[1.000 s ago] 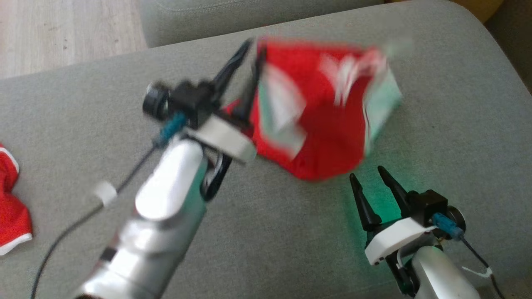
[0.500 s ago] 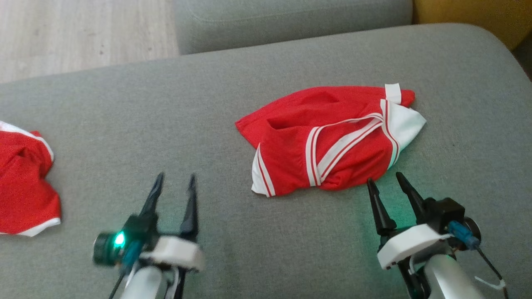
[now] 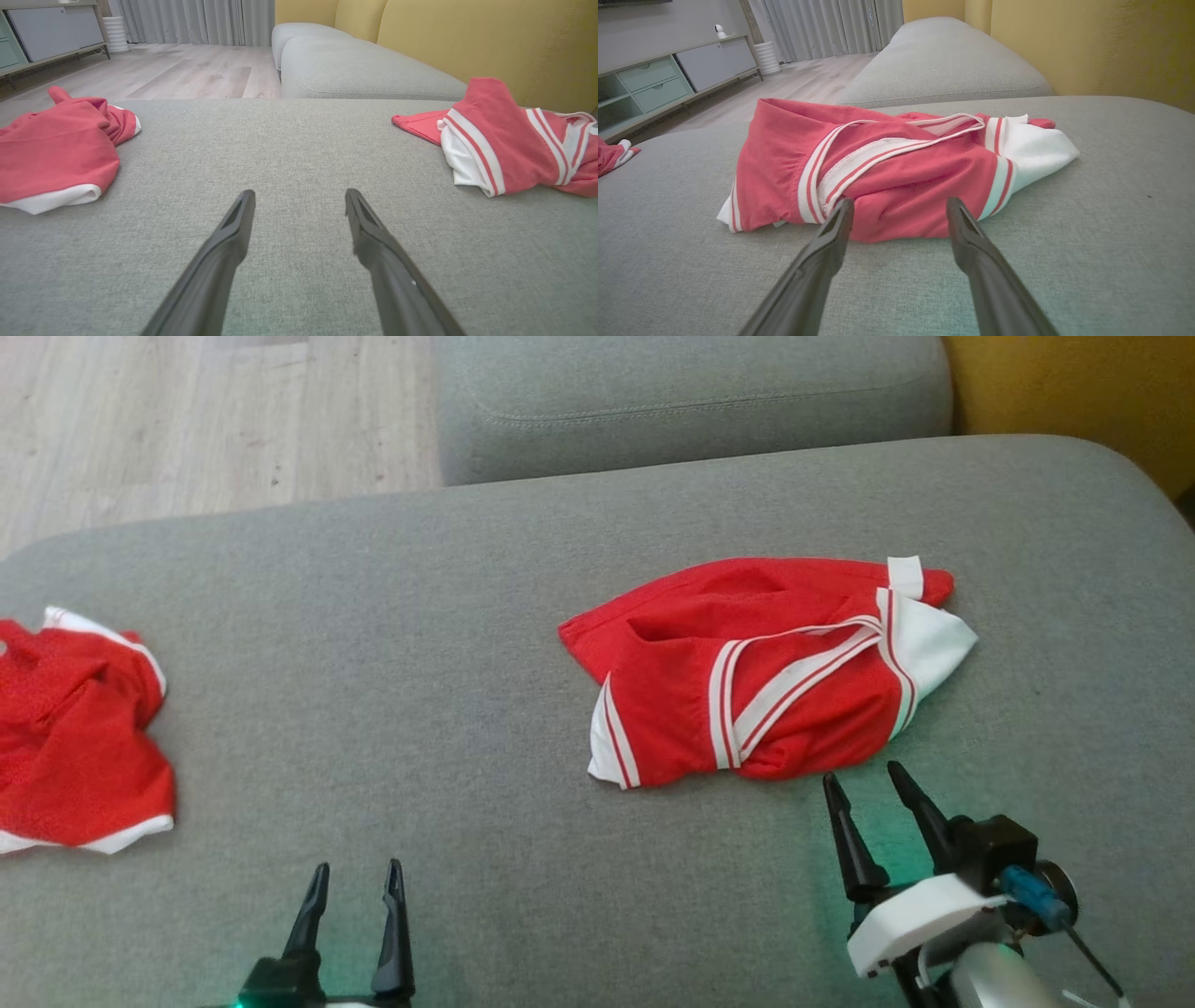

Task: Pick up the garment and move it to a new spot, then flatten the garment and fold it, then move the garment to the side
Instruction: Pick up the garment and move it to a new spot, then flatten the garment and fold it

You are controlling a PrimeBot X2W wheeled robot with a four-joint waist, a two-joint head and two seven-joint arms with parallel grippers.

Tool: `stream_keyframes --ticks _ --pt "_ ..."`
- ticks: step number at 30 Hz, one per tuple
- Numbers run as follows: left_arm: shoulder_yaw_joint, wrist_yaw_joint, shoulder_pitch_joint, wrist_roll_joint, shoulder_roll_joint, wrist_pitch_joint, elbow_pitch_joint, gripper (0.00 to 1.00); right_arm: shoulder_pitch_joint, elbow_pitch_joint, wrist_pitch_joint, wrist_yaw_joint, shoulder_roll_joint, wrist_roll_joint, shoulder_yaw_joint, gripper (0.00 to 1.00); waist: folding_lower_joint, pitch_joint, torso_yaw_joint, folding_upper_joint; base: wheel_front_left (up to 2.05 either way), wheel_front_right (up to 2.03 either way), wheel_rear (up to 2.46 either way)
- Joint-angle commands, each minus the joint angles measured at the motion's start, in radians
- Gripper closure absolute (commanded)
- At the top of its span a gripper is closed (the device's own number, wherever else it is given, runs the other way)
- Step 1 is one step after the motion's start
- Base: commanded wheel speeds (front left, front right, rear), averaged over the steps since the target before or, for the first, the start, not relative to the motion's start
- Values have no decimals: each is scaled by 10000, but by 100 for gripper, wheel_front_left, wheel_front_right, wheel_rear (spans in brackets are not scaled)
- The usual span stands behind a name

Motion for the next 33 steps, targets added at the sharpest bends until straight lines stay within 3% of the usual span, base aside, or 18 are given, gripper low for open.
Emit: stream_keyframes --ticks 1,8,16,22,33 --pt "317 -82 -299 137 -37 -96 -323 0 -191 -248 -38 31 47 28 322 0 1 51 110 -1 0 0 0" --pt "-145 -180 -519 68 -64 -97 -181 0 -494 6 -38 31 21 409 1209 0 1 256 585 -1 0 0 0" --pt "-622 -156 -685 -15 -66 -97 63 0 -1258 317 -38 31 -145 808 3081 0 1 594 1269 -1 0 0 0" --pt "-1070 -211 -824 -112 -67 -97 198 0 -2407 764 -38 31 -177 877 3964 0 1 897 1952 -1 0 0 0" --pt "-1760 -33 -1066 -442 -67 -97 320 0 -3431 3699 580 31 -174 771 4123 0 1 1294 2900 -1 0 0 0"
